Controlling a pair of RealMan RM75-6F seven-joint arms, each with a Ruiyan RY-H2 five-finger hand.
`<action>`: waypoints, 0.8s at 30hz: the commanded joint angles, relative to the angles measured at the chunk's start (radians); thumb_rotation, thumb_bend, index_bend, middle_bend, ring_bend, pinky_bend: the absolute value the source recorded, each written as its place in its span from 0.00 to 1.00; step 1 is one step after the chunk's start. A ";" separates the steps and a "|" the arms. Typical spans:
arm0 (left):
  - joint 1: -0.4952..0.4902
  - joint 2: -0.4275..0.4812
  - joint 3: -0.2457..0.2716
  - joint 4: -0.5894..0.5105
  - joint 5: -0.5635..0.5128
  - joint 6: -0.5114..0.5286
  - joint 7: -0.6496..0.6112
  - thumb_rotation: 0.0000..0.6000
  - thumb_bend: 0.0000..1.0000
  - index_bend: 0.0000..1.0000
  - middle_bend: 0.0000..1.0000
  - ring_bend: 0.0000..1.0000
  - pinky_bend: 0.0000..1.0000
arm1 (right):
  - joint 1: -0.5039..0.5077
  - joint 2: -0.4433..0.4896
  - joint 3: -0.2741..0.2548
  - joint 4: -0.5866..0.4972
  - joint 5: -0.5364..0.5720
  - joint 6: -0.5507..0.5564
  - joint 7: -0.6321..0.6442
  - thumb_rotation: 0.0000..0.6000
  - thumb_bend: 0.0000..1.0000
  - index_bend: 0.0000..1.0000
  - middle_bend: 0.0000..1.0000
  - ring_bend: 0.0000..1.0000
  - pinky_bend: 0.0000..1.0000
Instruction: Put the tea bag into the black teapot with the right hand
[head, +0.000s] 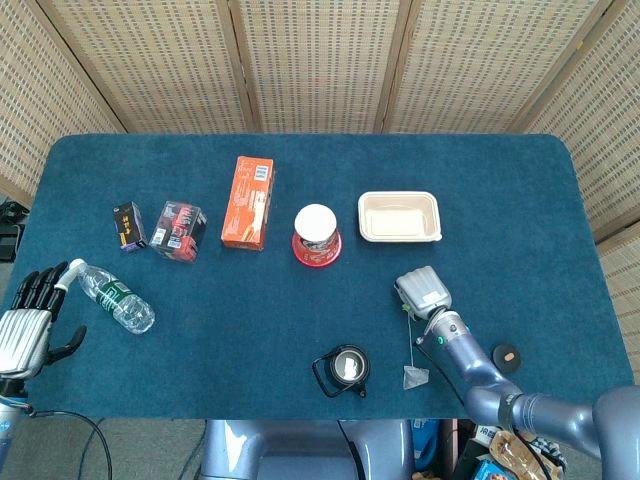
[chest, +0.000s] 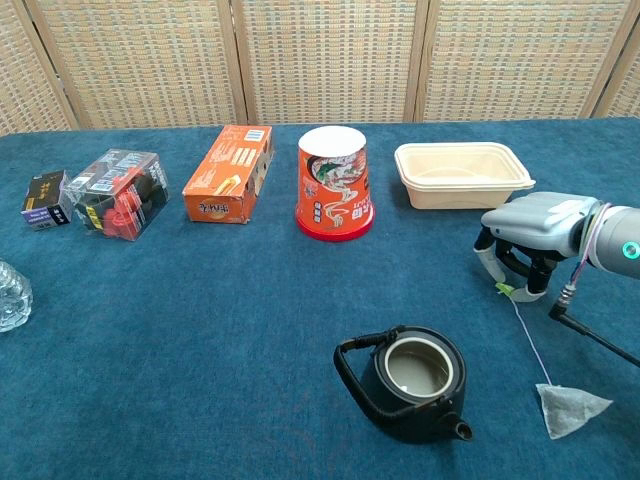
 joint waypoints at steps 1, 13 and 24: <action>0.000 -0.001 0.001 0.002 0.001 -0.001 -0.002 1.00 0.38 0.00 0.00 0.00 0.00 | 0.003 -0.003 0.000 0.000 0.006 0.000 -0.004 1.00 0.43 0.62 0.82 0.85 0.92; 0.001 -0.005 0.002 0.011 -0.001 -0.002 -0.010 1.00 0.38 0.00 0.00 0.00 0.00 | 0.010 -0.007 0.001 0.002 0.020 0.003 -0.008 1.00 0.49 0.64 0.82 0.86 0.93; 0.001 -0.007 0.002 0.015 0.000 -0.002 -0.013 1.00 0.38 0.00 0.00 0.00 0.00 | 0.015 -0.002 0.000 -0.004 0.027 0.004 -0.007 1.00 0.56 0.65 0.83 0.86 0.94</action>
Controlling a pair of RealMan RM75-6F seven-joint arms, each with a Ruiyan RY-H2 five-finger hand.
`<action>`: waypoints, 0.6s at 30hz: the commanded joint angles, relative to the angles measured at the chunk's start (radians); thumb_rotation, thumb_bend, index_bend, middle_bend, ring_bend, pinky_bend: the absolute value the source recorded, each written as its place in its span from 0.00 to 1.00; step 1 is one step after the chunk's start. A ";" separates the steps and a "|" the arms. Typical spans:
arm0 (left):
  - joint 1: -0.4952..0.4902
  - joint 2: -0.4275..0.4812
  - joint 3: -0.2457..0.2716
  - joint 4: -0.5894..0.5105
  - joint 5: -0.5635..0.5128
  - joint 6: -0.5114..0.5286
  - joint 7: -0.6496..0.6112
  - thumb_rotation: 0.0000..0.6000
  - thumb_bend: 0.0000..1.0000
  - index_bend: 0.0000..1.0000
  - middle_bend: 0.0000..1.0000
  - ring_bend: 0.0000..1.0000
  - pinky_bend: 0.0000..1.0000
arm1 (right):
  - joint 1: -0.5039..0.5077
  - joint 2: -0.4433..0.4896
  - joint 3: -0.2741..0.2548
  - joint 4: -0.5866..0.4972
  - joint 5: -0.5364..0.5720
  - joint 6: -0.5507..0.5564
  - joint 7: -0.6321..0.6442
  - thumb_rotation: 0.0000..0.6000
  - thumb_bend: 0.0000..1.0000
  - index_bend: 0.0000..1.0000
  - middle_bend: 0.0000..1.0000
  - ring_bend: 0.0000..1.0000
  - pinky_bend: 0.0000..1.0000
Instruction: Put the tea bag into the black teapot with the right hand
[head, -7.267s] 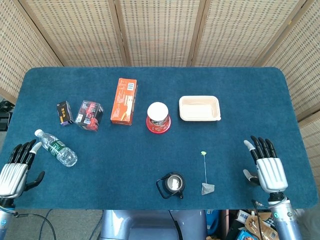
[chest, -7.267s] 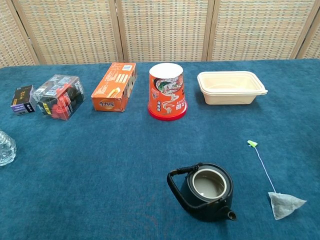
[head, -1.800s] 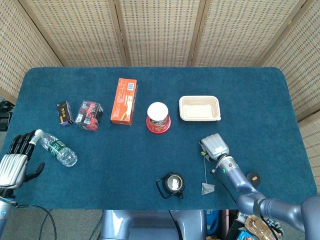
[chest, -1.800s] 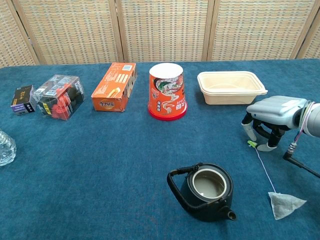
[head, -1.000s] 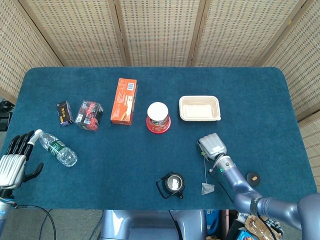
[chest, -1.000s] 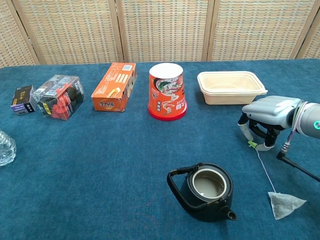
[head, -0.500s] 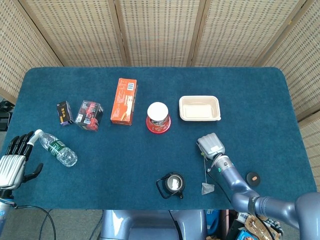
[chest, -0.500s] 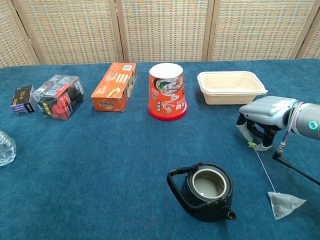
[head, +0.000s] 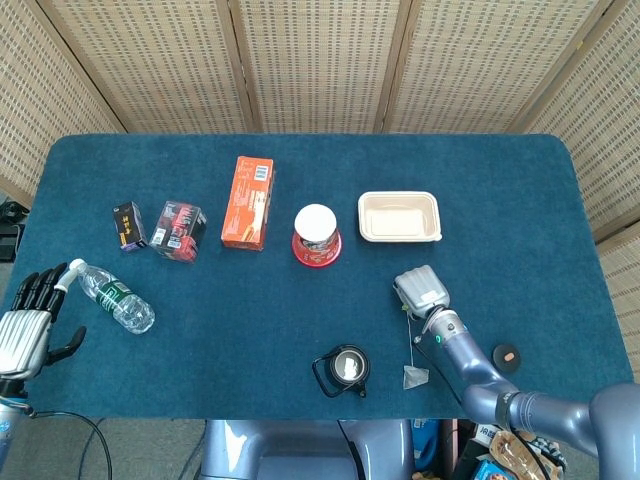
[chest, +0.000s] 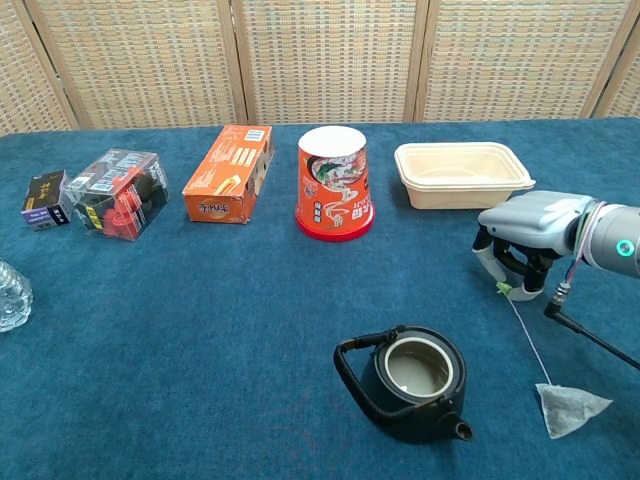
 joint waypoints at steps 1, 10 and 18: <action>0.000 -0.001 0.000 0.001 0.000 0.000 -0.001 1.00 0.38 0.00 0.00 0.00 0.00 | 0.001 0.001 0.000 -0.001 0.002 0.001 0.000 1.00 0.57 0.65 0.83 0.86 0.94; 0.000 -0.003 0.001 0.005 -0.002 -0.003 -0.005 1.00 0.38 0.00 0.00 0.00 0.00 | 0.005 0.002 -0.001 -0.003 0.012 -0.002 0.001 1.00 0.62 0.66 0.83 0.86 0.94; 0.000 -0.006 0.001 0.010 -0.001 -0.004 -0.007 1.00 0.38 0.00 0.00 0.00 0.00 | 0.009 0.007 -0.001 -0.008 0.022 -0.003 0.002 1.00 0.67 0.66 0.83 0.86 0.94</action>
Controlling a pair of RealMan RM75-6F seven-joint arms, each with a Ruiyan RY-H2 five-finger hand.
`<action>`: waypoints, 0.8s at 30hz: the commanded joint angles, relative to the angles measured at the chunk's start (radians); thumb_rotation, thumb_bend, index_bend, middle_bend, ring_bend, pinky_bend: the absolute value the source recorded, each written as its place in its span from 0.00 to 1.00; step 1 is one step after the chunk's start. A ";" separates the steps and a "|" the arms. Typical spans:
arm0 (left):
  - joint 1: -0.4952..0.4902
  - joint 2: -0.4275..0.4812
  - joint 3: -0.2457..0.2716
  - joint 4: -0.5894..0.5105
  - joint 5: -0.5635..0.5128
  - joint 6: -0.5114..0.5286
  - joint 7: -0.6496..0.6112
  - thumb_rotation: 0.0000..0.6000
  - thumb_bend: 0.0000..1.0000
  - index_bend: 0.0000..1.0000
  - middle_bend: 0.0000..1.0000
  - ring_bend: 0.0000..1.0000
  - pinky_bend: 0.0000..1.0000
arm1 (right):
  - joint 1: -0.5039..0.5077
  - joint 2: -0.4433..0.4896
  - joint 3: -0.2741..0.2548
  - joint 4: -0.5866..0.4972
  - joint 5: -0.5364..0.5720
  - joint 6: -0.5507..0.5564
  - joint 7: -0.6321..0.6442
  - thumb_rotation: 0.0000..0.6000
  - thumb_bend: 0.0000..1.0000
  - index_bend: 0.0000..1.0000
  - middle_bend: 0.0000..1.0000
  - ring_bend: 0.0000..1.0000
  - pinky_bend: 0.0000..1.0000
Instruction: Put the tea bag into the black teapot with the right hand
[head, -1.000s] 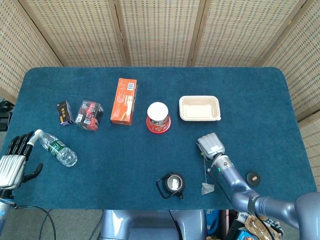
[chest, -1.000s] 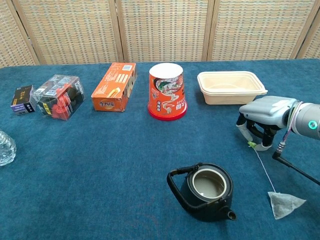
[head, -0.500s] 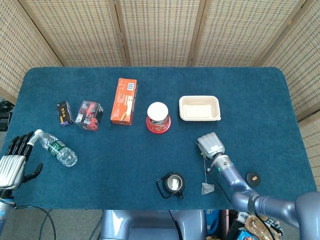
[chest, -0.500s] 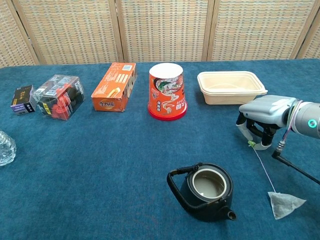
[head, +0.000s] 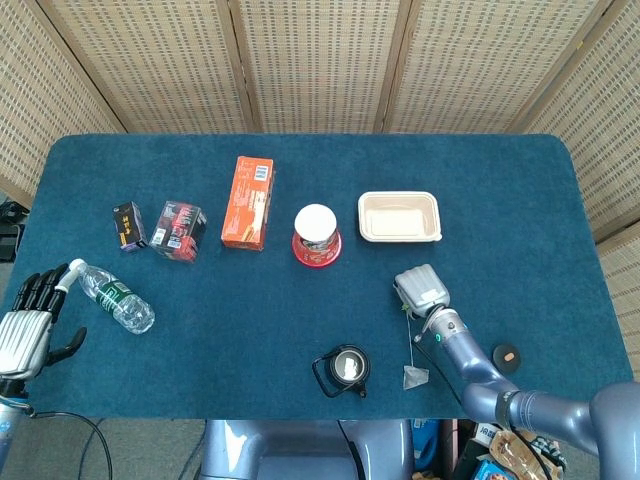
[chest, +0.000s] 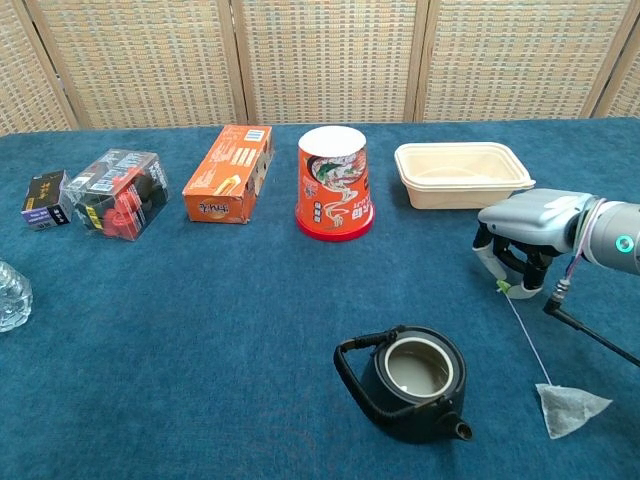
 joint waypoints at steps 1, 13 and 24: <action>0.000 -0.001 0.000 0.001 0.000 0.000 -0.001 1.00 0.38 0.00 0.00 0.00 0.00 | 0.001 0.002 0.000 -0.002 0.003 0.000 0.000 1.00 0.67 0.66 0.83 0.86 0.94; 0.002 -0.002 0.001 0.002 0.002 0.004 -0.003 1.00 0.38 0.00 0.00 0.00 0.00 | -0.002 0.038 0.000 -0.050 0.008 0.022 0.001 1.00 0.74 0.66 0.83 0.86 0.94; 0.001 0.000 0.000 -0.002 0.002 0.003 0.001 1.00 0.38 0.00 0.00 0.00 0.00 | -0.014 0.074 0.001 -0.085 -0.005 0.044 0.028 1.00 0.75 0.67 0.83 0.86 0.94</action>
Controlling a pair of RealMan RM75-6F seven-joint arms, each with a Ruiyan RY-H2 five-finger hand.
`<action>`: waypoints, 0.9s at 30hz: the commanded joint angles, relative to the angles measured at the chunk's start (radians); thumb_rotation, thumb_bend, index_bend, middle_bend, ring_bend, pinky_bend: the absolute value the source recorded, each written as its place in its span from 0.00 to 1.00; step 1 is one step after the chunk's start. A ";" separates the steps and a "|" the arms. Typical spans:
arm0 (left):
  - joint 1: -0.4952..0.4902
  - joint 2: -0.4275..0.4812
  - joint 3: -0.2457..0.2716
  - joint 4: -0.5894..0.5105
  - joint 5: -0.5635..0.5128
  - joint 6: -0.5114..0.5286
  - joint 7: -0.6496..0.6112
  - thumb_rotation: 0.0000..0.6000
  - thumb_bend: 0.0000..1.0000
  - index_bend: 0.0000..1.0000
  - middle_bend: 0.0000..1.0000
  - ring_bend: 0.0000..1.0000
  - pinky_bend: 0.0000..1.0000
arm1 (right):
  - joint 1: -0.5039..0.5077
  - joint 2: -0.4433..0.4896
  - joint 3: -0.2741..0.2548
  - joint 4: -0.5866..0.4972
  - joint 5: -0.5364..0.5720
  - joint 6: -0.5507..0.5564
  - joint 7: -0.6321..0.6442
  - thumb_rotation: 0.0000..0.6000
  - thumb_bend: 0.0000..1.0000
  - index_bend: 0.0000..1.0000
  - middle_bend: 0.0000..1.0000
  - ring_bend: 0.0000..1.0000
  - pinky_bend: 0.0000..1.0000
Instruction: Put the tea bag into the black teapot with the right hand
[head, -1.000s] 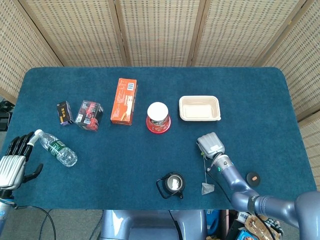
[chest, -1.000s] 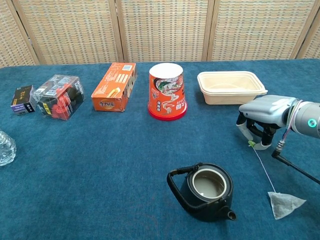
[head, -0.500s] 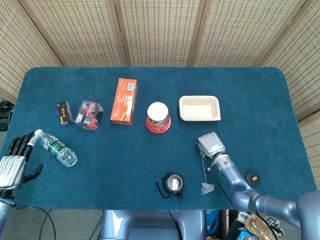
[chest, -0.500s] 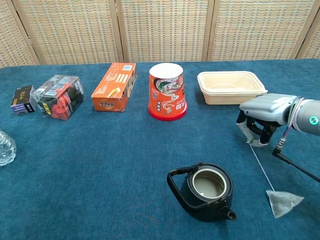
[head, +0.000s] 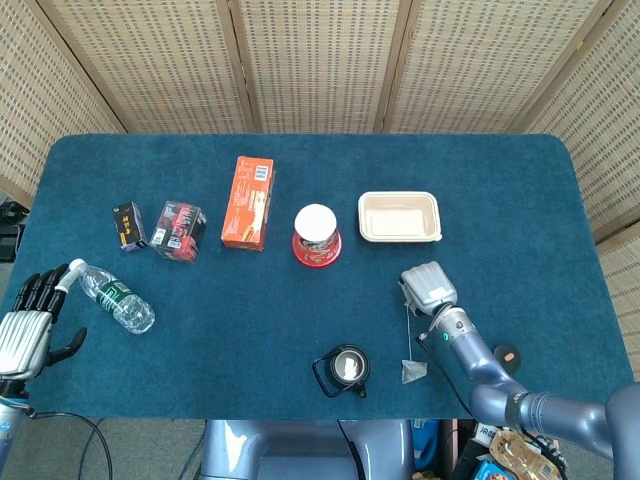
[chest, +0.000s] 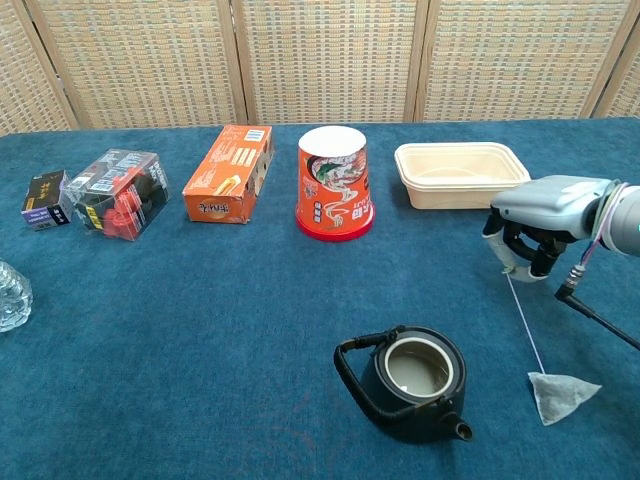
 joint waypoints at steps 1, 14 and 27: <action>-0.001 0.001 0.000 -0.001 0.000 -0.001 0.001 1.00 0.38 0.00 0.00 0.00 0.00 | -0.007 0.018 0.000 -0.020 -0.013 0.012 0.011 1.00 0.75 0.67 0.83 0.86 0.94; -0.007 0.007 -0.005 -0.022 0.002 -0.003 0.021 1.00 0.38 0.00 0.00 0.00 0.00 | -0.067 0.176 -0.008 -0.253 -0.162 0.122 0.076 1.00 0.75 0.67 0.84 0.87 0.95; -0.014 0.025 -0.012 -0.065 0.000 -0.004 0.053 1.00 0.38 0.00 0.00 0.00 0.00 | -0.152 0.352 -0.027 -0.472 -0.338 0.234 0.170 1.00 0.76 0.67 0.84 0.87 0.95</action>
